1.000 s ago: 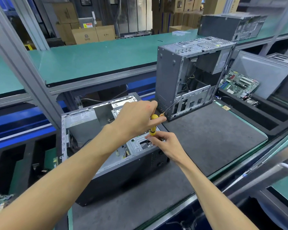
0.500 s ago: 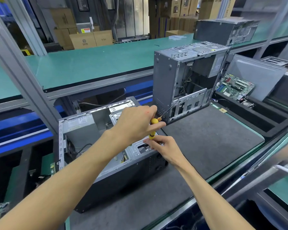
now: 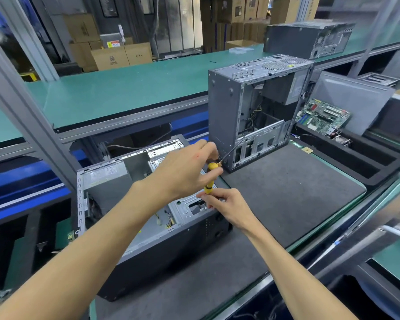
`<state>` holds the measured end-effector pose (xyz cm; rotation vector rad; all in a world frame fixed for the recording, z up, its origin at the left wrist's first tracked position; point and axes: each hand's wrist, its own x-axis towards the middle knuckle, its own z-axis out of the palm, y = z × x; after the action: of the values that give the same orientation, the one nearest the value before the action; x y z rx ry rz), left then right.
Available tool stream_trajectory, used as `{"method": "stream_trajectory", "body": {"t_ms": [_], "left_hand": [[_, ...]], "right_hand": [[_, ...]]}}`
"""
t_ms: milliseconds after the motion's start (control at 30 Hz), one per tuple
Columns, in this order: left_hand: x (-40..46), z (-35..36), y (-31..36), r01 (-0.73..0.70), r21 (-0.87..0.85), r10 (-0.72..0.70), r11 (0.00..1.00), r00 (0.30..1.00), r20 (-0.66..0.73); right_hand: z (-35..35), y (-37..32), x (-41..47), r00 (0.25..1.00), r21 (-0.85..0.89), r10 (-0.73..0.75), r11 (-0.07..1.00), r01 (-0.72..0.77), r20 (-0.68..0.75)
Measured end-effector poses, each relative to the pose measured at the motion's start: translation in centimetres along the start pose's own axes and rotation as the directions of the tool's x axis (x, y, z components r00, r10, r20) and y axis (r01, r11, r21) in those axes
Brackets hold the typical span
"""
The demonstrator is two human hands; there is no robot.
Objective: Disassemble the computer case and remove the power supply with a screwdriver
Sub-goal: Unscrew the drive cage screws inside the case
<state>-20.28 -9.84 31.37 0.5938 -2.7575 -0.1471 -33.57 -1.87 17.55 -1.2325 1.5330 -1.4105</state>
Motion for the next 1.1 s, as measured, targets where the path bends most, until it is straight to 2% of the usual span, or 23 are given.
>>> {"method": "stream_trajectory", "body": {"t_ms": [67,133,300,367,500,567,767,800,967,1100], "left_hand": [[0.0,-0.2,-0.2,-0.036,-0.159,0.046,0.987,0.997,0.063],[0.1,-0.4,-0.3,-0.036,-0.174,0.053,0.984,0.994,0.092],[0.5,-0.1,-0.1,0.06,0.072,-0.063,0.996,0.997,0.041],[0.4,0.1,0.0,0.062,0.139,-0.062,0.988,0.998,-0.008],[0.0,-0.3,0.1,-0.044,-0.167,0.052,0.985,0.998,0.044],[0.0,-0.6,-0.2,-0.051,-0.195,0.07,0.979,0.994,0.089],[0.3,-0.4,0.4,0.086,0.14,-0.096,0.986,0.993,0.065],[0.1,-0.3,0.3,0.083,0.15,-0.091,0.985,0.995,0.044],[-0.3,-0.9,0.1,-0.016,-0.175,0.032,0.985,0.996,0.086],[0.1,-1.0,0.2,0.046,-0.085,-0.037,0.995,0.994,0.102]], "right_hand": [[-0.1,0.0,0.0,1.0,-0.002,-0.004,1.0,0.004,0.0],[0.0,0.1,0.0,1.0,-0.021,-0.02,1.0,0.02,-0.001],[0.0,0.2,0.1,0.999,-0.021,-0.041,0.999,0.041,-0.016],[0.1,0.3,0.1,0.999,-0.014,-0.039,0.999,0.038,-0.007],[0.0,0.4,0.1,1.0,0.024,-0.029,0.999,0.029,0.003],[0.1,0.5,0.2,0.999,0.008,-0.033,0.999,0.033,-0.003],[0.2,0.7,0.1,0.999,-0.032,-0.049,0.998,0.049,-0.017],[0.2,0.6,0.1,0.999,-0.019,-0.043,0.999,0.043,-0.013],[0.1,0.4,0.1,0.999,-0.003,-0.039,0.999,0.039,-0.01],[0.1,0.3,0.0,0.999,-0.029,-0.036,0.999,0.035,-0.028]]}}
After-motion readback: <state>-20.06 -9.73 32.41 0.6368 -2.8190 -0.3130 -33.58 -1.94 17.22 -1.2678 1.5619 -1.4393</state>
